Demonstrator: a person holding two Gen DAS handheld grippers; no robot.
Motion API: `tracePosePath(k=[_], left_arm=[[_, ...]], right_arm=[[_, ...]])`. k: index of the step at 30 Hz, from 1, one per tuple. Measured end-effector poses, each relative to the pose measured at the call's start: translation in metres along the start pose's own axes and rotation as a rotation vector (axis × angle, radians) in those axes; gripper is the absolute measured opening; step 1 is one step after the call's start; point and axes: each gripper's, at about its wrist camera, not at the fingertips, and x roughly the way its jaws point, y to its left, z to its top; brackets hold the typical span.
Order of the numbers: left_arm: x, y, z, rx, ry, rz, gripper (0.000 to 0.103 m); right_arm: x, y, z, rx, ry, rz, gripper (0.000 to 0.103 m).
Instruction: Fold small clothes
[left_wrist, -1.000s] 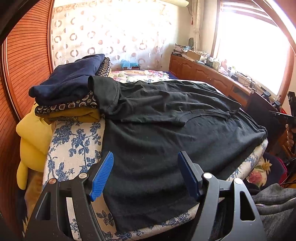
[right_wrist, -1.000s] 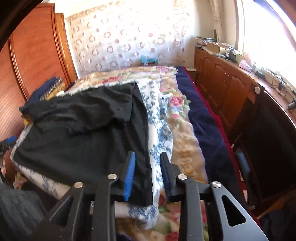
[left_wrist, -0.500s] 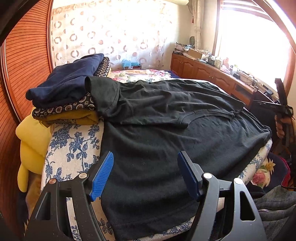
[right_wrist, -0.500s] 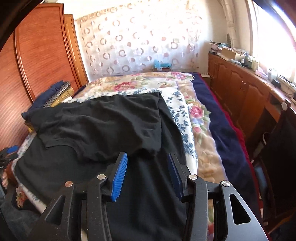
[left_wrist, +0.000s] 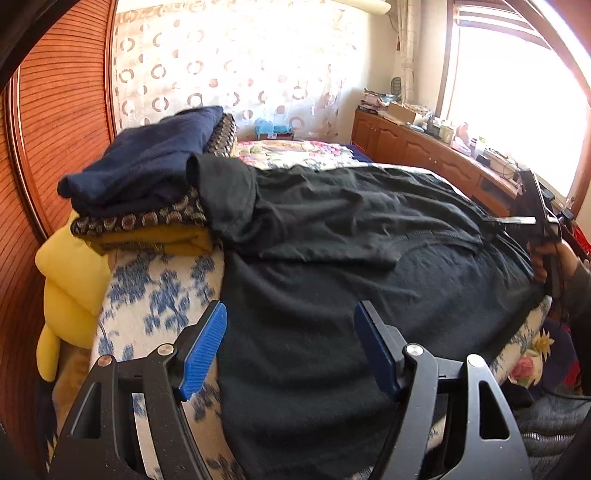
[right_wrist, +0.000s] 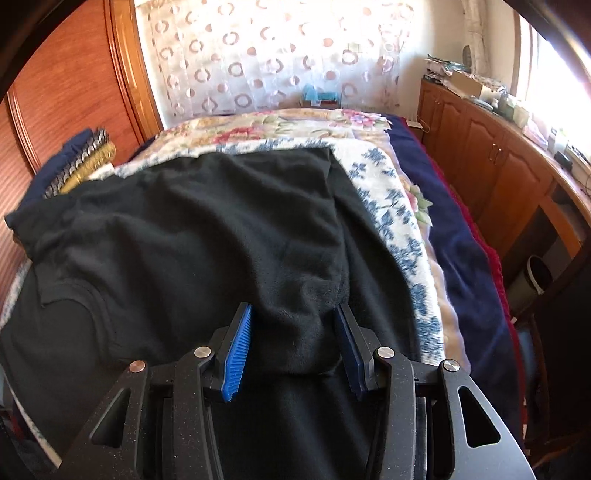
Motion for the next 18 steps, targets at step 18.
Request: tracePosePath(k=[18], left_arm=[[0.085, 0.04, 0.055, -0.03, 0.126, 0.094, 0.037]], right_arm=[[-0.001, 0.006, -0.005, -0.013, -0.006, -0.017, 0.047]])
